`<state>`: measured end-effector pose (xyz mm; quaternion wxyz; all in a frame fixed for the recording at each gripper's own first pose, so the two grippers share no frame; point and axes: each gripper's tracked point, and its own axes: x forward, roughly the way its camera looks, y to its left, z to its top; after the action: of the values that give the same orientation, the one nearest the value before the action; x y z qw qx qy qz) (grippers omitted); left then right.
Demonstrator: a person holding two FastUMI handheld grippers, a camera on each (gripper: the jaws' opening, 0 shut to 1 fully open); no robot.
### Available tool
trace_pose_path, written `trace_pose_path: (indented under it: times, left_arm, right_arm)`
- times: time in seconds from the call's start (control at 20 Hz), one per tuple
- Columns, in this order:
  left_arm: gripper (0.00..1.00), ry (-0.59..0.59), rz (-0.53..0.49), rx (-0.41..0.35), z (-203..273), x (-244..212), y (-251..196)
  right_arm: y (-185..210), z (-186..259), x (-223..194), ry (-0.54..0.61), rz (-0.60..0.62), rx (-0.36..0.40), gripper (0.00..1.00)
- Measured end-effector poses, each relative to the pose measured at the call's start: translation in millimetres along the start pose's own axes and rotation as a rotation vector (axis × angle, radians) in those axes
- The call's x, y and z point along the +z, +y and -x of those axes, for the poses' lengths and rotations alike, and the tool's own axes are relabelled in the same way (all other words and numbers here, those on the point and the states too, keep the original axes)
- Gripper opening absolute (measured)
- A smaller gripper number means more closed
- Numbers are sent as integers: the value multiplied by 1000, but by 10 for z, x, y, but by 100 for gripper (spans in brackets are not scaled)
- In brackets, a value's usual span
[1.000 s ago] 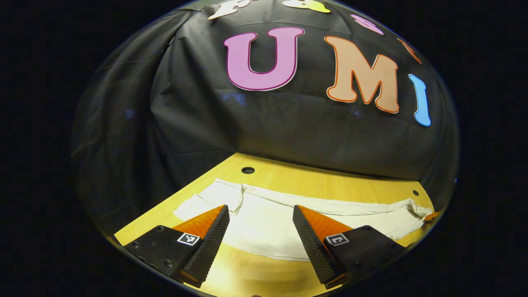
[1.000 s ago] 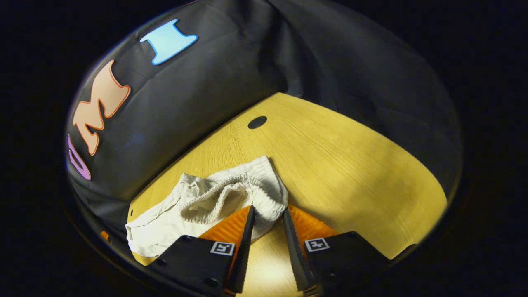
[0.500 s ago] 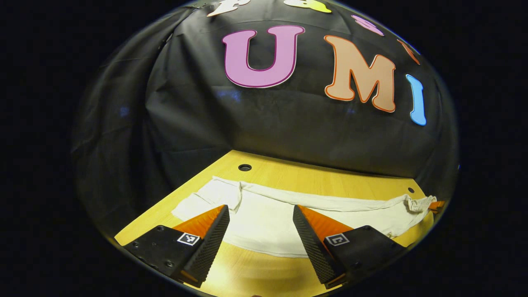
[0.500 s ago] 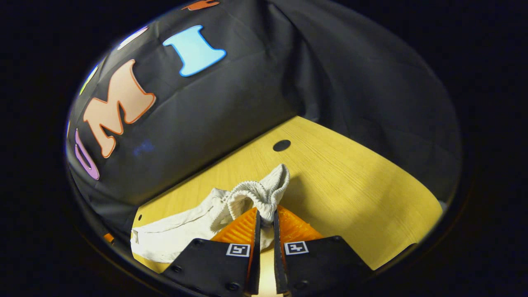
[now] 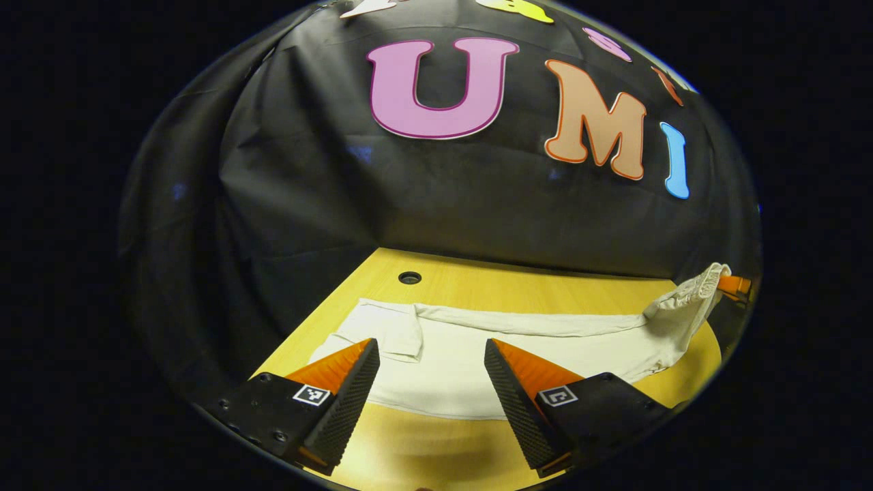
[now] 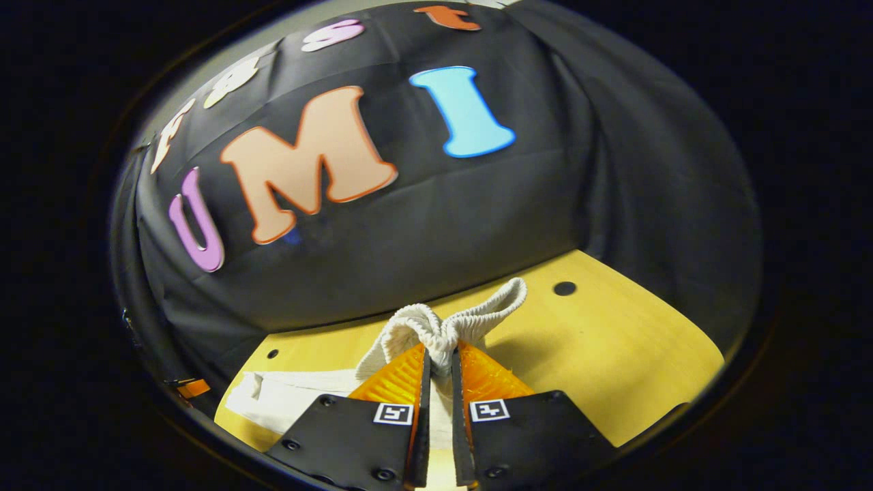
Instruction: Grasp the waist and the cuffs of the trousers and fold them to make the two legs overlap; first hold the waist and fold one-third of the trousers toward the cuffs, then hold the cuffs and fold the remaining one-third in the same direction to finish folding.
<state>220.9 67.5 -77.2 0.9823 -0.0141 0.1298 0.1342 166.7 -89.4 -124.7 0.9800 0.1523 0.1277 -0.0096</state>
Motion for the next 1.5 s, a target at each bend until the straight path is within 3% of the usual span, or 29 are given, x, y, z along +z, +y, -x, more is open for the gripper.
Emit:
trace_pose_path:
  times: [0.2,0.45,0.5,0.55,0.6,0.7,0.75,0.95,1.0,1.05,1.15,1.2,1.25,1.35,1.45,1.5]
  left_arm:
    - [94,23,22,15,-46,-114,388]
    - [95,26,36,33,-156,-188,829]
    - [95,34,35,33,-183,-213,890]
    - [95,40,37,33,-214,-245,957]
    - [95,43,42,34,-258,-252,996]
    - [95,60,66,31,-340,-334,1104]
    - [95,69,74,30,-371,-373,1152]
    - [95,112,93,18,-493,-578,1250]
    - [95,122,92,19,-510,-635,1264]
    - [96,132,88,20,-539,-681,1280]
    - [96,170,78,15,-597,-842,1298]
    - [96,189,71,14,-618,-928,1315]
    - [95,206,65,18,-645,-988,1339]
    - [95,230,69,27,-669,-1075,1395]
    - [96,252,61,37,-671,-1142,1414]
    - [96,259,57,38,-689,-1178,1422]
  right_arm:
    - [1021,-93,-336,21,90,108,16]
    - [1568,-136,-1006,115,217,159,16]
    - [1621,-145,-1133,133,234,161,11]
    - [1655,-161,-1257,154,245,156,19]
    - [1693,-144,-1336,173,242,162,19]
    - [1707,-119,-1450,207,227,170,37]
    - [1673,-142,-1469,213,233,166,31]
    - [1561,-96,-1351,178,237,110,99]
    - [1523,-74,-1314,171,235,94,92]
    - [1496,-72,-1283,166,233,82,97]
    - [1425,-36,-1245,162,236,62,97]
    - [1370,-12,-1219,155,243,46,92]
    - [1316,3,-1196,150,256,31,97]
    - [1237,29,-1188,149,260,9,92]
    - [1222,43,-1187,150,248,4,92]
    - [1210,46,-1192,149,249,1,97]
